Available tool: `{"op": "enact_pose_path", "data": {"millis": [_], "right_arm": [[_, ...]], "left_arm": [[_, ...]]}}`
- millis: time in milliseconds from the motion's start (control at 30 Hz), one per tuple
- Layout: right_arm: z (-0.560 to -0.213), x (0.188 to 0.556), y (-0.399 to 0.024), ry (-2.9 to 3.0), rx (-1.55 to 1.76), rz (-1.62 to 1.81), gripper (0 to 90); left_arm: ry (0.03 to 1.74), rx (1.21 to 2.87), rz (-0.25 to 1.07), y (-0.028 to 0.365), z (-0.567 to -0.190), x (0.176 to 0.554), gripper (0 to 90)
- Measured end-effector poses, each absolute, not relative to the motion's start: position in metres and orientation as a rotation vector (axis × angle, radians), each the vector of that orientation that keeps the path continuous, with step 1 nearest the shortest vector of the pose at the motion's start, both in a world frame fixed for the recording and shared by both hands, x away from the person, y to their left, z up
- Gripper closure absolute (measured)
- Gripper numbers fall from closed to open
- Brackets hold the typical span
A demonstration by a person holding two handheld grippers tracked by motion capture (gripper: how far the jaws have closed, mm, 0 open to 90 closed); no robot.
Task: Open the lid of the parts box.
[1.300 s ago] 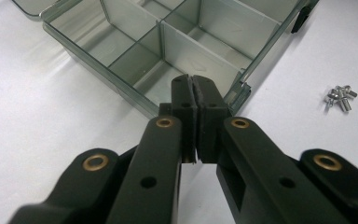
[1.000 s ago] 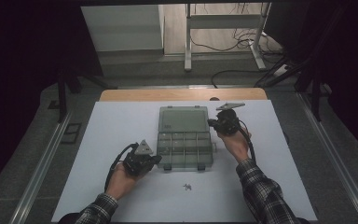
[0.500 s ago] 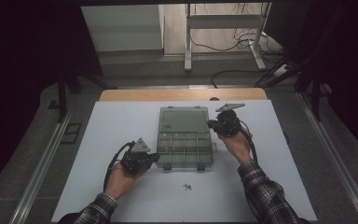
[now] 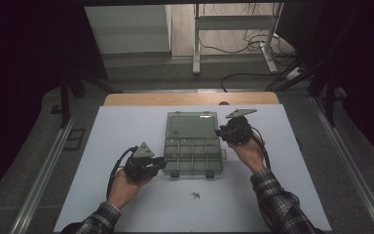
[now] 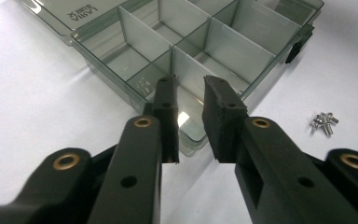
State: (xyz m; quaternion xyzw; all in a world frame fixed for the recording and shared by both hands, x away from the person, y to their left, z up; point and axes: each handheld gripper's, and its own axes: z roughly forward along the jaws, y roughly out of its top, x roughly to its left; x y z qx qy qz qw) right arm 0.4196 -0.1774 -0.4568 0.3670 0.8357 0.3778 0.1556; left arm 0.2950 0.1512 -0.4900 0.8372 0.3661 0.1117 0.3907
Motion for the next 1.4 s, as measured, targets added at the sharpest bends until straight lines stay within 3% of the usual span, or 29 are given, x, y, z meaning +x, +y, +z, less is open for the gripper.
{"op": "enact_pose_path", "data": {"millis": [600, 1000, 1400], "right_arm": [[-0.441, 0.392, -0.178, 2.415, 0.981, 1.103, 45.5], [-0.439, 0.379, -0.180, 2.382, 0.961, 1.118, 21.7], [-0.438, 0.365, -0.187, 2.389, 0.967, 1.148, 5.7]], "left_arm": [[0.937, 2.145, 0.309, 0.153, -0.480, 0.286, 42.3], [0.953, 2.162, 0.310, 0.156, -0.477, 0.280, 14.9], [0.942, 2.143, 0.299, 0.167, -0.469, 0.273, 4.3]]}}
